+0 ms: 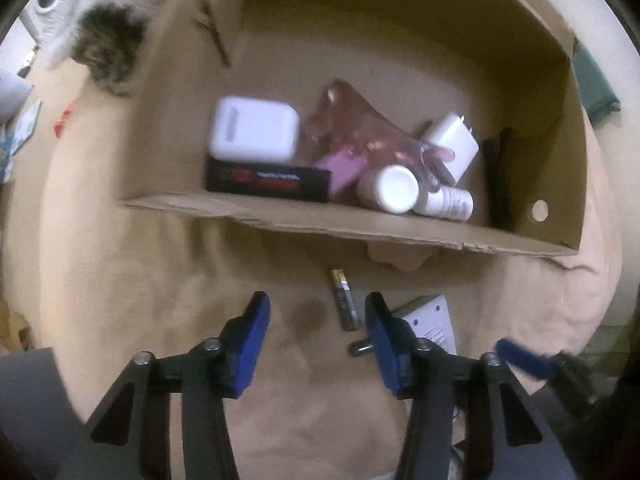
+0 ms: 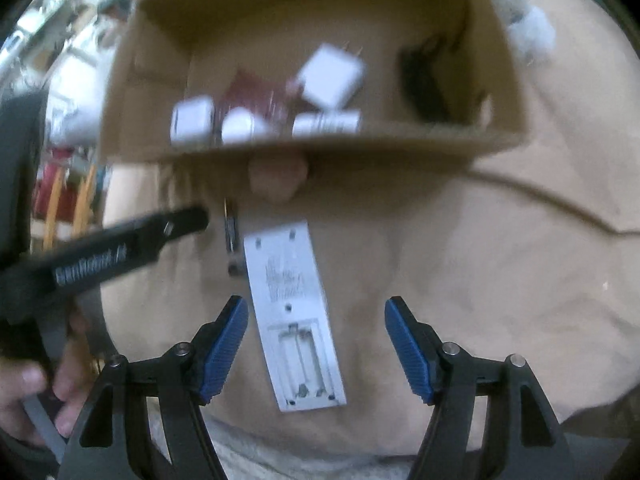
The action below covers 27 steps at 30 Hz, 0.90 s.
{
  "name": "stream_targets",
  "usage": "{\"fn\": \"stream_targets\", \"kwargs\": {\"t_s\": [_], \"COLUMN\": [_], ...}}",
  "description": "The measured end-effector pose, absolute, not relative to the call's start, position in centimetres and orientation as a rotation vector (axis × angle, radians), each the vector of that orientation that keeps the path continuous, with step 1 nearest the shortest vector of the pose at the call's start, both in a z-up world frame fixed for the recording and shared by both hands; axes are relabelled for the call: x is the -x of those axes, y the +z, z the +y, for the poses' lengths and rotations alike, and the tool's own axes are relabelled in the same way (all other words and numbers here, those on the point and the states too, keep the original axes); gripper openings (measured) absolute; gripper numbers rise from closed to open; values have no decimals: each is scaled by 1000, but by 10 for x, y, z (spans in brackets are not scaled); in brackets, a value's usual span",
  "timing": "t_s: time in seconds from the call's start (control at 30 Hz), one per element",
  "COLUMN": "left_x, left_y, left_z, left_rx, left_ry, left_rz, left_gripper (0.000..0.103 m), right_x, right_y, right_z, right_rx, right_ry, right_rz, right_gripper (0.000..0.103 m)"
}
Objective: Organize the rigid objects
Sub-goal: 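Grasp the AA battery with left tool while right tool grasps white charger panel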
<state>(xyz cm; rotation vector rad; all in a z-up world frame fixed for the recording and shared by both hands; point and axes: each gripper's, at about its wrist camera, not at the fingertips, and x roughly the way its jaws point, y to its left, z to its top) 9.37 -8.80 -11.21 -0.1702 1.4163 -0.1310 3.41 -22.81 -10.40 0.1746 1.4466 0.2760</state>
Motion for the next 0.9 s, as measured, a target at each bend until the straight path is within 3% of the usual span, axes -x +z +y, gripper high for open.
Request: {"fn": "stream_targets", "kwargs": {"t_s": [0.23, 0.43, 0.5, 0.57, 0.9], "left_x": [-106, -111, -113, -112, -104], "left_y": [-141, -146, -146, -144, -139], "left_z": [-112, -112, -110, -109, -83], "left_rx": [121, 76, 78, 78, 84], "left_ry": [-126, -84, -88, -90, -60], "left_rz": [1469, 1468, 1467, 1462, 1444], "left_gripper": [37, 9, 9, 9, 9], "right_x": [-37, -38, -34, -32, -20], "right_y": [-132, -139, -140, -138, -125], "right_z": [-207, -196, -188, -180, -184], "right_rx": [-131, -72, -9, 32, -4], "right_ry": [321, 317, 303, 309, 296], "right_rz": [1522, 1515, 1501, 1479, 1448], "right_gripper": [75, 73, 56, 46, 46]}}
